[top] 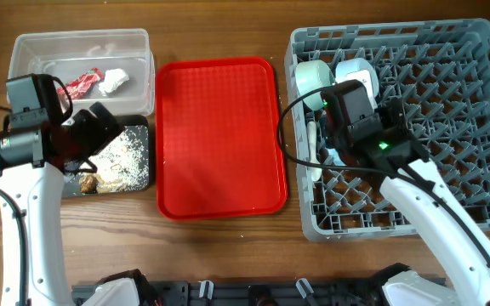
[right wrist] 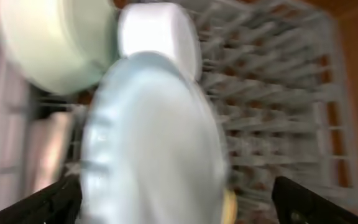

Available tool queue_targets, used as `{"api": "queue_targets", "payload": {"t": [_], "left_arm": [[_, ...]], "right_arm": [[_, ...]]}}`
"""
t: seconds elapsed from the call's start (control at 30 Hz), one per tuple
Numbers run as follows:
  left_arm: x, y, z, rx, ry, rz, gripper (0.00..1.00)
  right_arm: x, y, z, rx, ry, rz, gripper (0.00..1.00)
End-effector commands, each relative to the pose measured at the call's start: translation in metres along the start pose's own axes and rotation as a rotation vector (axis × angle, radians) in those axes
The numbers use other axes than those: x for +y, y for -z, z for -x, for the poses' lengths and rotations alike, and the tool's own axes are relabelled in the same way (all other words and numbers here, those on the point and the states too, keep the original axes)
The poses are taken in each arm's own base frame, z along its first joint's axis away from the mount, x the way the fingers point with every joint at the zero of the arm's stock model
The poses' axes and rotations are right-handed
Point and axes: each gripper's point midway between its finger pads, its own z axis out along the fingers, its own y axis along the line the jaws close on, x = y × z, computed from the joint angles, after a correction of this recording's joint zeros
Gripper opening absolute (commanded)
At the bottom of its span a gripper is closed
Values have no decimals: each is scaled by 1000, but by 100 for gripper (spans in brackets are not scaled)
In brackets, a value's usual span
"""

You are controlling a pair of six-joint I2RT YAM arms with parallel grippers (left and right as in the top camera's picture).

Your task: Sort waste into correct bins and load items into the dishwasher rack

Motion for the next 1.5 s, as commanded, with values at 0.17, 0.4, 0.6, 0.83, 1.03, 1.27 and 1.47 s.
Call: {"api": "queue_targets", "payload": {"t": [0.17,0.4,0.6,0.83,1.03,1.27,1.47], "left_arm": [[-81,2,-58,83,-452,-183,100],[-40,23,-106,199,-463,-106,100],[-29,91,-118,-259,-522,-368,100],[-12,124,-131,-382,-519,-445,100],[-4,118,-138,-338,-521,-418,100],[-4,118,-138,-338,-521,-418,100],[-4,118,-138,-338,-521,-418,100]], "right_arm": [[48,85,37,-145,-145,622,100],[38,103,-14,-20,-313,624,100],[5,141,-51,-297,-349,599,100],[5,139,-62,-261,-342,594,100],[-6,132,-67,-275,-262,504,100],[-37,127,-33,-737,-211,368,100],[-41,109,-42,-1068,-239,240,100]]}}
